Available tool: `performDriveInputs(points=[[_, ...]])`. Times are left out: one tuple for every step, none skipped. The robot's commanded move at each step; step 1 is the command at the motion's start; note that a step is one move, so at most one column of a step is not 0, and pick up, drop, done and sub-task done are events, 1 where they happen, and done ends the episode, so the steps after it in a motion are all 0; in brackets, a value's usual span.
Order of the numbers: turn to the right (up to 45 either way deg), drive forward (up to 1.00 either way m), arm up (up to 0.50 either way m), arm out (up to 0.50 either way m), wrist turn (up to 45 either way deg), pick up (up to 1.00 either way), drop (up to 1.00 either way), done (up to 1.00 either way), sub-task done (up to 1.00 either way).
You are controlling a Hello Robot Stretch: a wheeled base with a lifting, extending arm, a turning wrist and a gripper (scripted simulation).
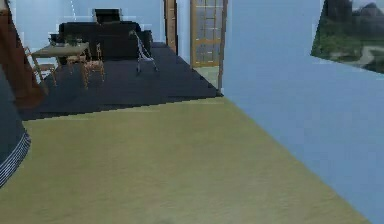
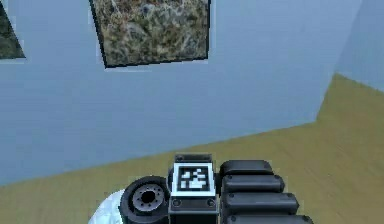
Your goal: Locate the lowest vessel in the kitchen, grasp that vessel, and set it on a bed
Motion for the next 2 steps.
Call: performDriveInputs(points=[[0.0,1.00,0.00,0.00,0.0,0.00,0.00,0.00,0.00],[0.0,1.00,0.00,0.00,0.0,0.00,0.00,0.00,0.00]])
